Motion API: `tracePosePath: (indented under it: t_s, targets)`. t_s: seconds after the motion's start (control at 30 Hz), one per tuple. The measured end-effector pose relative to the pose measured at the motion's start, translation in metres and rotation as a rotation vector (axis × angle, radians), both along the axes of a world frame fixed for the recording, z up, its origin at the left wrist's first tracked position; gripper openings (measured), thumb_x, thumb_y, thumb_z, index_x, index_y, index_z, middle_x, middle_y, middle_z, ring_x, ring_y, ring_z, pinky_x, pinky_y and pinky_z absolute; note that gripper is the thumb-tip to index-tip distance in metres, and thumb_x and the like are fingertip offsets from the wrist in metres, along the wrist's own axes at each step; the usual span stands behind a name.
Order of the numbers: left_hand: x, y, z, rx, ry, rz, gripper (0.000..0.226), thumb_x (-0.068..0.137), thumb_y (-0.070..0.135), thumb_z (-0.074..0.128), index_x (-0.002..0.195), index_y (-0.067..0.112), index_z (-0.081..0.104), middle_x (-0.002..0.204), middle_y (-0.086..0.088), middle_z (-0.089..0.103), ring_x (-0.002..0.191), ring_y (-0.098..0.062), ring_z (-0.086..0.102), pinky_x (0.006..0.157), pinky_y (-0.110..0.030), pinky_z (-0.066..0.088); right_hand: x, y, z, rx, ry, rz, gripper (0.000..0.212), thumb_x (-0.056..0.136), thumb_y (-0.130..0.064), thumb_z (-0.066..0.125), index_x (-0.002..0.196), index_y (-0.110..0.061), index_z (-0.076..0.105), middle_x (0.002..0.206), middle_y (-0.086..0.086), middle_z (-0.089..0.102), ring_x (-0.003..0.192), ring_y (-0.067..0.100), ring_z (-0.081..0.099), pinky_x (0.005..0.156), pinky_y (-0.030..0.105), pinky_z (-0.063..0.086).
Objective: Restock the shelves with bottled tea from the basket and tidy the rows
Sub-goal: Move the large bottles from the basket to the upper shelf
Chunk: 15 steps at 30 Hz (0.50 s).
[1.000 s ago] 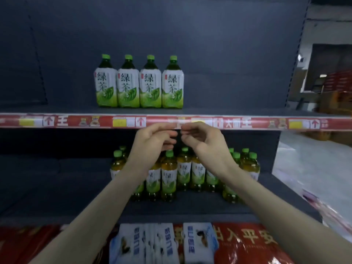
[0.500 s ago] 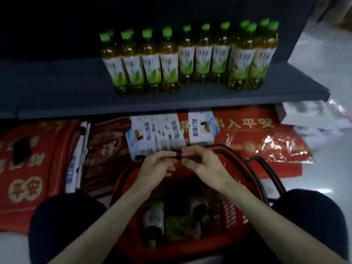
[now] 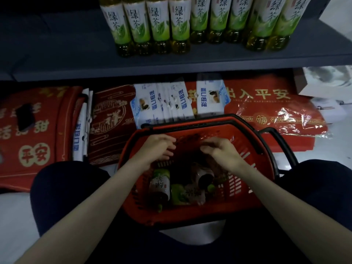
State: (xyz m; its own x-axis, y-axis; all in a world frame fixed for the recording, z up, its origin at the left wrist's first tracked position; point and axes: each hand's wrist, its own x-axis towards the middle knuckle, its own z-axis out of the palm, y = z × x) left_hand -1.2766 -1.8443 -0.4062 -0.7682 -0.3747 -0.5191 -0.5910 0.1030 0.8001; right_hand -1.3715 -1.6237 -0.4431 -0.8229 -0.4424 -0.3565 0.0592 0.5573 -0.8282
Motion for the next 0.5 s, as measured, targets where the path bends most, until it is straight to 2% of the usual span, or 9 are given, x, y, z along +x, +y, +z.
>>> tracePosePath:
  t_s: [0.1, 0.17, 0.23, 0.3, 0.33, 0.4, 0.5]
  targets:
    - [-0.023, -0.009, -0.01, 0.006, -0.109, -0.062, 0.022, 0.104, 0.02, 0.058, 0.118, 0.01, 0.071, 0.106, -0.009, 0.076, 0.095, -0.028, 0.076, 0.082, -0.035, 0.063, -0.018, 0.005, -0.009, 0.147, -0.052, -0.028, 0.02, 0.088, -0.031, 0.071, 0.103, -0.019, 0.079, 0.097, 0.0, 0.077, 0.099, 0.022, 0.071, 0.087, 0.032, 0.053]
    - [-0.036, -0.007, -0.03, -0.084, -0.187, -0.182, 0.021, 0.102, 0.02, 0.058, 0.115, 0.009, 0.071, 0.103, -0.007, 0.074, 0.09, -0.027, 0.074, 0.075, -0.033, 0.06, -0.022, 0.012, -0.024, 0.309, -0.094, 0.031, 0.025, 0.088, -0.032, 0.068, 0.101, -0.013, 0.079, 0.104, 0.008, 0.075, 0.102, 0.028, 0.067, 0.081, 0.032, 0.049]
    - [-0.045, -0.001, -0.059, -0.176, -0.256, -0.351, 0.018, 0.099, 0.017, 0.06, 0.113, 0.012, 0.071, 0.106, -0.008, 0.072, 0.088, -0.027, 0.073, 0.07, -0.031, 0.058, -0.019, 0.017, -0.046, 0.428, -0.172, 0.13, 0.034, 0.091, -0.034, 0.067, 0.116, -0.013, 0.076, 0.121, 0.015, 0.072, 0.114, 0.034, 0.066, 0.082, 0.03, 0.045]
    - [-0.049, 0.007, -0.09, -0.258, -0.347, -0.536, 0.027, 0.097, 0.016, 0.062, 0.123, 0.014, 0.07, 0.117, -0.005, 0.068, 0.092, -0.023, 0.072, 0.073, -0.03, 0.059, -0.011, 0.02, -0.068, 0.464, -0.253, 0.194, 0.04, 0.099, -0.026, 0.062, 0.136, -0.01, 0.064, 0.136, 0.017, 0.065, 0.127, 0.035, 0.061, 0.086, 0.028, 0.042]
    - [-0.048, 0.011, -0.104, -0.287, -0.386, -0.603, 0.035, 0.097, 0.017, 0.062, 0.131, 0.013, 0.067, 0.123, -0.004, 0.066, 0.096, -0.023, 0.072, 0.076, -0.031, 0.059, -0.004, 0.022, -0.075, 0.497, -0.266, 0.208, 0.04, 0.1, -0.023, 0.062, 0.136, -0.006, 0.064, 0.135, 0.018, 0.066, 0.126, 0.036, 0.062, 0.085, 0.029, 0.043]
    - [-0.045, 0.017, -0.129, -0.341, -0.439, -0.683, 0.049, 0.096, 0.018, 0.062, 0.145, 0.014, 0.057, 0.138, -0.009, 0.061, 0.112, -0.026, 0.069, 0.084, -0.032, 0.058, 0.006, 0.028, -0.093, 0.547, -0.265, 0.221, 0.043, 0.095, -0.032, 0.064, 0.124, -0.002, 0.069, 0.127, 0.022, 0.069, 0.118, 0.038, 0.066, 0.083, 0.033, 0.048]
    - [-0.041, 0.026, -0.155, -0.398, -0.437, -0.748, 0.064, 0.096, 0.017, 0.062, 0.156, 0.016, 0.04, 0.147, -0.014, 0.053, 0.127, -0.03, 0.059, 0.093, -0.032, 0.054, 0.011, 0.037, -0.127, 0.616, -0.287, 0.319, 0.054, 0.087, -0.045, 0.062, 0.126, -0.009, 0.07, 0.131, 0.018, 0.068, 0.118, 0.034, 0.064, 0.089, 0.032, 0.049]
